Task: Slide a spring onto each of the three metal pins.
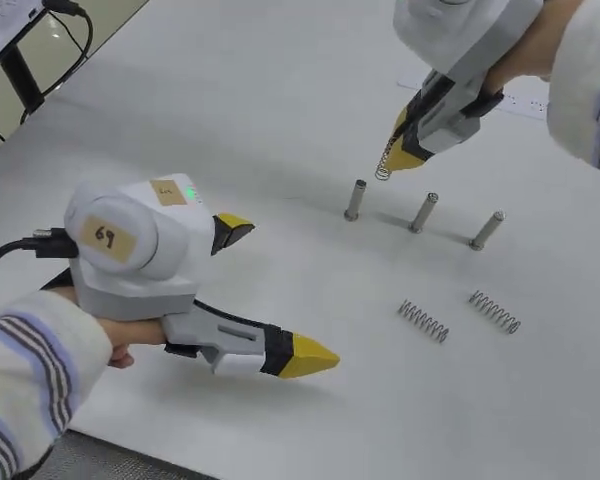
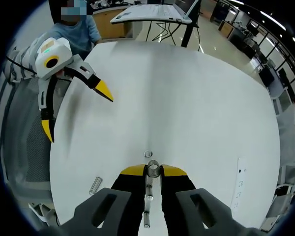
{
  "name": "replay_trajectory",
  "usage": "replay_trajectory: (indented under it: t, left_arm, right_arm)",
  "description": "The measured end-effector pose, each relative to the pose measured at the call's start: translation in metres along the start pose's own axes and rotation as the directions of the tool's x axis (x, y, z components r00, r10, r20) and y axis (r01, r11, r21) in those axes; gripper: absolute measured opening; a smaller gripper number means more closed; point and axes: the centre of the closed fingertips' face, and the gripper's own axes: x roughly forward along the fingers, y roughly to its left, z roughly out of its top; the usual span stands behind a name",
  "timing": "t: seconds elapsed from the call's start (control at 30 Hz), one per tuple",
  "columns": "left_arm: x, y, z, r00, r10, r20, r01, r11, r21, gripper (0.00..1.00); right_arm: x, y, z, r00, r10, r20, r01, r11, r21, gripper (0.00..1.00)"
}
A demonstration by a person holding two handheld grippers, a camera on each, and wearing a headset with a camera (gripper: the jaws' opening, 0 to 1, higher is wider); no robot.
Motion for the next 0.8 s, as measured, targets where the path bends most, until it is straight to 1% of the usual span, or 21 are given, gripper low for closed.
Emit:
replay_trajectory:
  t: [0.03, 0.13, 0.27, 0.4, 0.47, 0.57, 0.67, 0.8]
  left_arm:
    - [0.000, 0.001, 0.001, 1.0000, 0.006, 0.005, -0.006, 1.000, 0.000, 0.98]
    - [0.001, 0.000, 0.001, 0.9999, -0.003, 0.012, 0.003, 1.000, -0.014, 0.98]
    - [0.002, -0.001, 0.001, 0.9999, -0.004, 0.010, 0.004, 1.000, -0.013, 0.98]
    - [0.003, -0.002, 0.002, 0.9999, -0.009, 0.011, 0.009, 1.000, -0.017, 0.98]
    - [0.003, -0.001, 0.002, 0.9999, -0.002, 0.011, 0.002, 1.000, -0.016, 0.98]
    - [0.003, 0.000, 0.003, 0.9999, 0.004, 0.015, -0.003, 1.000, -0.022, 0.98]
    - [0.003, 0.001, 0.006, 0.9997, 0.008, 0.022, -0.007, 1.000, -0.027, 0.98]
    - [0.002, 0.002, 0.006, 0.9997, 0.009, 0.023, -0.008, 1.000, -0.029, 0.98]
  right_arm:
    - [0.001, 0.000, 0.002, 1.0000, 0.001, 0.000, -0.001, 1.000, -0.008, 0.08]
    - [0.005, 0.000, 0.005, 1.0000, 0.004, -0.004, -0.004, 1.000, -0.018, 0.08]
    - [0.011, 0.000, 0.006, 0.9998, 0.015, -0.016, -0.015, 0.999, -0.029, 0.08]
    - [0.016, 0.000, 0.006, 0.9996, 0.024, -0.016, -0.025, 0.999, -0.032, 0.08]
    - [0.017, -0.001, 0.005, 0.9995, 0.024, -0.021, -0.024, 0.999, -0.033, 0.08]
    - [0.015, -0.003, 0.008, 0.9996, 0.023, -0.015, -0.024, 1.000, -0.019, 0.08]
    - [0.015, -0.003, 0.006, 0.9995, 0.025, -0.019, -0.025, 1.000, -0.017, 0.08]
    - [0.017, -0.006, 0.007, 0.9994, 0.027, -0.024, -0.027, 0.999, -0.017, 0.08]
